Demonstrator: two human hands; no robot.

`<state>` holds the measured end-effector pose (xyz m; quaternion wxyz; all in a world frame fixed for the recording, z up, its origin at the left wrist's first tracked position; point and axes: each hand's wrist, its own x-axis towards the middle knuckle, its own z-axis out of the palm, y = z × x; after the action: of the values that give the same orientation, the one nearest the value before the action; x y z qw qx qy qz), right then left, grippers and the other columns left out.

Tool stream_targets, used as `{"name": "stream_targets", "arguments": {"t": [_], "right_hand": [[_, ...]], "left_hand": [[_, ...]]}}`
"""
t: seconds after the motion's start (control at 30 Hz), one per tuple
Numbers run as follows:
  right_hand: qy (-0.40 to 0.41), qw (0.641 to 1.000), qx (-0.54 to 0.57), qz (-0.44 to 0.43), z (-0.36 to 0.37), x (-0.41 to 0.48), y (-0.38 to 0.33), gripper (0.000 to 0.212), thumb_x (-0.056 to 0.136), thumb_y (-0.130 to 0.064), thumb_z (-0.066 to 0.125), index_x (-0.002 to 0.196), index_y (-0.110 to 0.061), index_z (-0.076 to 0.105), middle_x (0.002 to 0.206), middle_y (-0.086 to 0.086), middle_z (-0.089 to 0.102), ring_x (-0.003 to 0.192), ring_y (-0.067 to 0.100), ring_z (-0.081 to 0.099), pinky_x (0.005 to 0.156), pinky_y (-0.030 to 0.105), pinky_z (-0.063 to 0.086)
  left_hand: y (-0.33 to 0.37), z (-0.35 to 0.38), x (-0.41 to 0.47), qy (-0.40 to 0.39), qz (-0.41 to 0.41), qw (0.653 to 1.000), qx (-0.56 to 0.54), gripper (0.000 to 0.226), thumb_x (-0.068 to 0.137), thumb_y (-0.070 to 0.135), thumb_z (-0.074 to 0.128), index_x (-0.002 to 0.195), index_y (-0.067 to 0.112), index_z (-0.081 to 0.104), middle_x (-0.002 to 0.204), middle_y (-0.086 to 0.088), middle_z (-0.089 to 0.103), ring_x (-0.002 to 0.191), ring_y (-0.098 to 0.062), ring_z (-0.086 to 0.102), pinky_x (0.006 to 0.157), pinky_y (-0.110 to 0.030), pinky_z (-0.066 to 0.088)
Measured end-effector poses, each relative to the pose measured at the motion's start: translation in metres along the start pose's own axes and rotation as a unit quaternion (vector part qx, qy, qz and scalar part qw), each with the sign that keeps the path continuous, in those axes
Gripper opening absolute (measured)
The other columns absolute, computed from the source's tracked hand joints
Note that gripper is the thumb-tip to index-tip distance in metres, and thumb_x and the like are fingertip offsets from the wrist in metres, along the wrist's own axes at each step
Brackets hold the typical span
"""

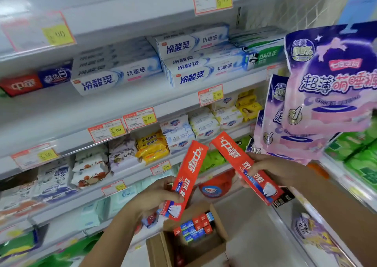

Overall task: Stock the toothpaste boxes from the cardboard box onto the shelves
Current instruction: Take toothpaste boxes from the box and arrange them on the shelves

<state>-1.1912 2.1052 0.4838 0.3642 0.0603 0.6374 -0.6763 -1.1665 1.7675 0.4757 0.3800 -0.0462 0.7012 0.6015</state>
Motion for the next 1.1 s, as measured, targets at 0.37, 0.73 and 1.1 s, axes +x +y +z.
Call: {"name": "stream_targets", "arguments": {"t": [0.37,0.73,1.1], "right_hand": [[-0.03,0.998,-0.056,0.024,-0.014,-0.013,-0.029,0.045,0.075,-0.002,0.068,0.116,-0.015,0.055,0.089,0.011,0.073,0.079,0.024,0.072,0.067,0.031,0.058],[0.018,0.987,-0.156,-0.03,-0.009,-0.007,-0.052,0.026,0.086,-0.012,0.063,0.106,-0.029,0.06,0.09,-0.001,0.074,0.076,0.016,0.072,0.061,0.023,0.055],[0.012,0.985,-0.163,-0.056,-0.008,-0.015,-0.066,0.028,0.083,-0.022,0.066,0.11,-0.026,0.061,0.095,0.0,0.075,0.084,0.019,0.072,0.068,0.029,0.058]], "left_hand": [[0.007,0.102,0.032,0.058,0.01,0.943,-0.327,0.04,0.069,-0.006,0.065,0.109,-0.006,0.059,0.091,-0.019,0.071,0.075,-0.028,0.071,0.064,-0.037,0.06],[0.025,0.125,0.049,0.112,0.043,0.914,-0.387,0.017,0.087,0.003,0.06,0.103,0.007,0.056,0.084,-0.009,0.073,0.077,-0.023,0.07,0.065,-0.041,0.059],[0.045,0.141,0.049,0.11,0.053,0.908,-0.4,0.023,0.086,0.0,0.06,0.107,0.008,0.054,0.09,-0.01,0.072,0.087,-0.026,0.068,0.065,-0.044,0.057]]}}
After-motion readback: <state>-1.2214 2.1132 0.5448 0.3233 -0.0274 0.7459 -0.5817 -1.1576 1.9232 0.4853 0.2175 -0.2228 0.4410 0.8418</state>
